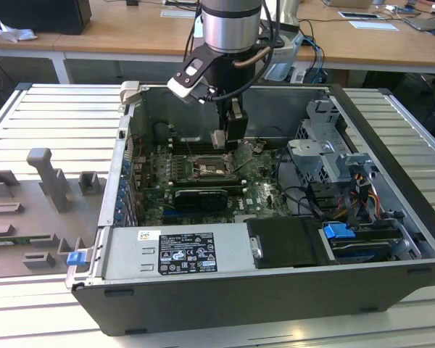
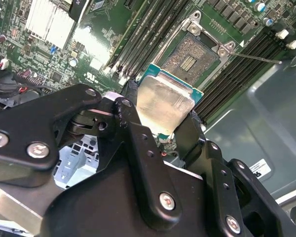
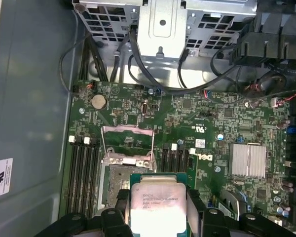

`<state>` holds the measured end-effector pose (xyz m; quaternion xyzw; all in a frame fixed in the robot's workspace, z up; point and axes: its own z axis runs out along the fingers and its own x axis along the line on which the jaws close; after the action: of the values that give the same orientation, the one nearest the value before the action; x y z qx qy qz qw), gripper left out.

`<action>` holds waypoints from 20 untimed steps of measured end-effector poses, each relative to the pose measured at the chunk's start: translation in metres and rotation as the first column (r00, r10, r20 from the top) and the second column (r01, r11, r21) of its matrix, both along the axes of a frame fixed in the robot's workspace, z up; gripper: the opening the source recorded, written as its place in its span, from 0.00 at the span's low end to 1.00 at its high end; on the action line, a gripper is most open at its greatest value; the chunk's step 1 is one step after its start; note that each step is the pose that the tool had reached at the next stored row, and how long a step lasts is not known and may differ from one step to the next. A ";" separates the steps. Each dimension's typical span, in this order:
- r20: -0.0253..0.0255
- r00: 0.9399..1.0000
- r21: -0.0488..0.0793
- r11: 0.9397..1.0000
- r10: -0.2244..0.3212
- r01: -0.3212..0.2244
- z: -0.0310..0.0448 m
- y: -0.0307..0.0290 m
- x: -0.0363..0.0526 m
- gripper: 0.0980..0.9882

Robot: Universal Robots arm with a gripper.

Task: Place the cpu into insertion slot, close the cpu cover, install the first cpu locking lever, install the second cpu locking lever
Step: 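Place the cpu into insertion slot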

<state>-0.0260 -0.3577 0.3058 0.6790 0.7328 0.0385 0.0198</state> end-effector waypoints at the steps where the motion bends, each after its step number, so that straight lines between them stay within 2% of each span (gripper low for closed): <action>1: 0.000 1.000 0.000 1.000 -0.017 0.017 -0.0005 0.0000 0.0000 0.50; 4: 0.000 0.998 0.000 0.998 -0.060 0.060 -0.0017 0.0000 0.0000 0.50; 20: 0.000 0.998 0.000 0.998 -0.062 0.062 -0.0048 0.0000 0.0000 0.50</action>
<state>-0.0260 -0.3577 0.3011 0.7013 0.7115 0.0380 0.0208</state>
